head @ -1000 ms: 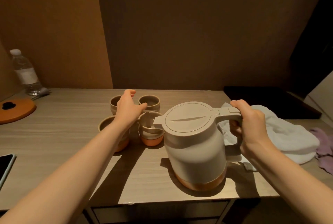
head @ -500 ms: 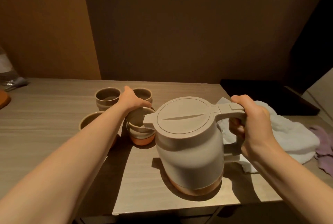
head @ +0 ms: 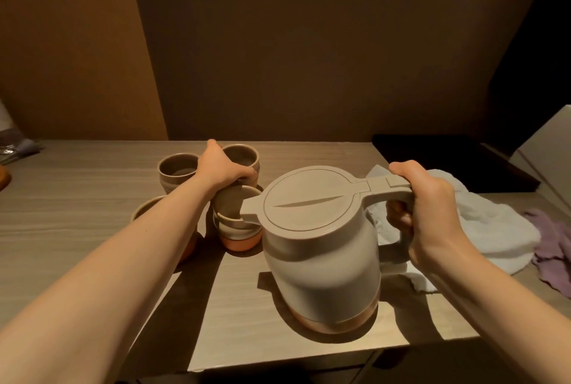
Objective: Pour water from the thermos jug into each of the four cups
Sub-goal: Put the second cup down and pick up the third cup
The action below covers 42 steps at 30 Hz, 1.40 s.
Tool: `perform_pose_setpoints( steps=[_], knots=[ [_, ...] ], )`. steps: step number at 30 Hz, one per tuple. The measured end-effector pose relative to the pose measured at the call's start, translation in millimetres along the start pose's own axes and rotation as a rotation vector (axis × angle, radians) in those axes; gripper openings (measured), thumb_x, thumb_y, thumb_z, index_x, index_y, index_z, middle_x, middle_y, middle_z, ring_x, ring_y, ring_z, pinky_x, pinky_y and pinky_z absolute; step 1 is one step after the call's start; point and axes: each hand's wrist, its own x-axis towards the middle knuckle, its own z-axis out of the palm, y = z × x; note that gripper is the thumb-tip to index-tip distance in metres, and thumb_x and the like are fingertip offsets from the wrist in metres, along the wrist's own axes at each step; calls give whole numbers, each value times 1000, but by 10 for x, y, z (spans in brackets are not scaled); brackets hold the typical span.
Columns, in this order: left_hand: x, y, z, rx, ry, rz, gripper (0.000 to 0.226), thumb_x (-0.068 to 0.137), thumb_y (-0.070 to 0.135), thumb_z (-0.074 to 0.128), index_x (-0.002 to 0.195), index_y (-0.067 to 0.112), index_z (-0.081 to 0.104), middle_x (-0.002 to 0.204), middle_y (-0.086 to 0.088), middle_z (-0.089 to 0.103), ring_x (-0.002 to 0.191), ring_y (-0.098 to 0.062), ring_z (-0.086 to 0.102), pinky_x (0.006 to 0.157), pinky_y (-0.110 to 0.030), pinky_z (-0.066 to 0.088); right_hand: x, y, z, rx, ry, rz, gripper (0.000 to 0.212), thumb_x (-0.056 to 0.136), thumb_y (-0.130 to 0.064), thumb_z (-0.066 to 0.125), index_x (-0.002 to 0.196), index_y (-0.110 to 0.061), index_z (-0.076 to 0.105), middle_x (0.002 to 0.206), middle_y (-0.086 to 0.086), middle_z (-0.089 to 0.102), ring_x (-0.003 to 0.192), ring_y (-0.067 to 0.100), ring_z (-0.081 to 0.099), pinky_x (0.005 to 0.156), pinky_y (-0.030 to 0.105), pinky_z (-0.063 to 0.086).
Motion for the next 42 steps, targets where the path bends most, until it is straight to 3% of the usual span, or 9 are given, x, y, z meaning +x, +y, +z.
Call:
perform_pose_setpoints(
  steps=[3, 14, 21, 26, 33, 42],
  knots=[
    [-51, 95, -77, -65, 43, 89, 87, 62, 31, 88, 129, 15, 36, 123, -8, 51, 107, -21, 52, 86, -37, 53, -19, -10, -7, 15, 11, 18, 43, 88, -23, 53, 46, -17, 46, 43, -5, 38, 39, 7, 34, 44, 25, 25],
    [-673, 359, -454, -300, 105, 232, 83, 67, 30, 85, 133, 20, 37, 121, 3, 45, 109, -15, 47, 79, -28, 45, -184, -26, -41, 22, -13, 19, 36, 89, -23, 52, 54, -15, 46, 43, -7, 39, 40, 5, 35, 39, 19, 26],
    [-1235, 130, -652, -555, 41, 116, 73, 66, 33, 84, 126, 28, 42, 112, 9, 51, 103, -14, 52, 75, -34, 53, -260, -31, -81, 46, 4, 30, 34, 86, -23, 54, 53, -14, 47, 44, -3, 37, 39, 9, 28, 38, 22, 21],
    [-1571, -142, -720, -510, 101, 163, 76, 59, 26, 89, 122, 25, 47, 112, 8, 56, 103, -8, 55, 81, -31, 51, -317, -58, -93, 48, 2, 15, 34, 86, -21, 53, 54, -13, 47, 41, -6, 38, 37, 6, 31, 36, 20, 23],
    [-1940, -470, -599, -420, 140, 187, 77, 55, 12, 91, 116, 26, 48, 108, 12, 56, 98, -1, 54, 76, -21, 44, -367, -63, -107, 10, 14, 13, 34, 87, -25, 54, 55, -14, 50, 45, -5, 42, 45, 9, 35, 44, 23, 26],
    [-2085, -599, -374, -313, 107, 269, 85, 53, 18, 92, 123, 26, 46, 108, 20, 53, 102, -2, 54, 76, -12, 41, -369, -96, -41, -27, 5, 7, 34, 85, -27, 55, 54, -15, 50, 54, 2, 43, 51, 12, 36, 50, 28, 27]
  ],
)
